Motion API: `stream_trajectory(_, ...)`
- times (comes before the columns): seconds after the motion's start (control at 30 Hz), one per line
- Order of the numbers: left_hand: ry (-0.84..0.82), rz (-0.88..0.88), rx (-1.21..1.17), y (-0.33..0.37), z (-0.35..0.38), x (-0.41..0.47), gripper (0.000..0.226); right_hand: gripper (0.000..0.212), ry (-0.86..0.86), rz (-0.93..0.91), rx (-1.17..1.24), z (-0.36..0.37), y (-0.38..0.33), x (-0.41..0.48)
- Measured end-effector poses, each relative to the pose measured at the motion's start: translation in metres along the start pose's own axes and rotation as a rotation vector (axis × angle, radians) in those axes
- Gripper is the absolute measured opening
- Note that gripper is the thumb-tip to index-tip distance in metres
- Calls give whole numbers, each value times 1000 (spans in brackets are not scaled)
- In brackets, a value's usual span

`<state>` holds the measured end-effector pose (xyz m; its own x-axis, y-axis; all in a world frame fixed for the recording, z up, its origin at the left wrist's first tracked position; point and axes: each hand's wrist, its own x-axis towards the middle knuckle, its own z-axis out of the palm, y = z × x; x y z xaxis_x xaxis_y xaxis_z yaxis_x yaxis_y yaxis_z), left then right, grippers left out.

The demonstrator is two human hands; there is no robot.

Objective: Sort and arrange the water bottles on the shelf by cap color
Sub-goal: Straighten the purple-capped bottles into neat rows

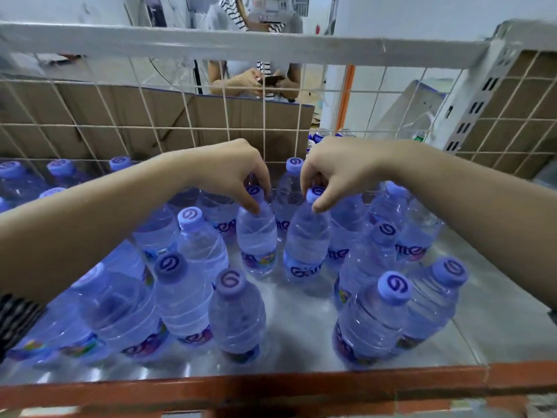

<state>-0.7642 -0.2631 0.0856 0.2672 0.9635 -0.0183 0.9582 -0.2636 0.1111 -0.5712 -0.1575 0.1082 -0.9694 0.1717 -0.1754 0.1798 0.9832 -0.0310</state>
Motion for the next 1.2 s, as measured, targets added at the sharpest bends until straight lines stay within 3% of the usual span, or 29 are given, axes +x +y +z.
stream_trajectory(0.27,105,-50,68,-6,13,14,42,20,60,100,-2,15,22,31)
stream_trajectory(0.47,33,-53,35,-10,10,3,35,19,60,181,111,27,31,32)
stream_trajectory(0.8,210,-182,32,3,28,3,48,15,82,192,100,28,25,27)
stream_trajectory(1.07,157,-223,61,8,26,-15,41,29,22,150,-36,9,14,26)
stream_trajectory(1.2,252,-164,51,-5,7,-42,31,26,144,137,-10,-17,-2,33)
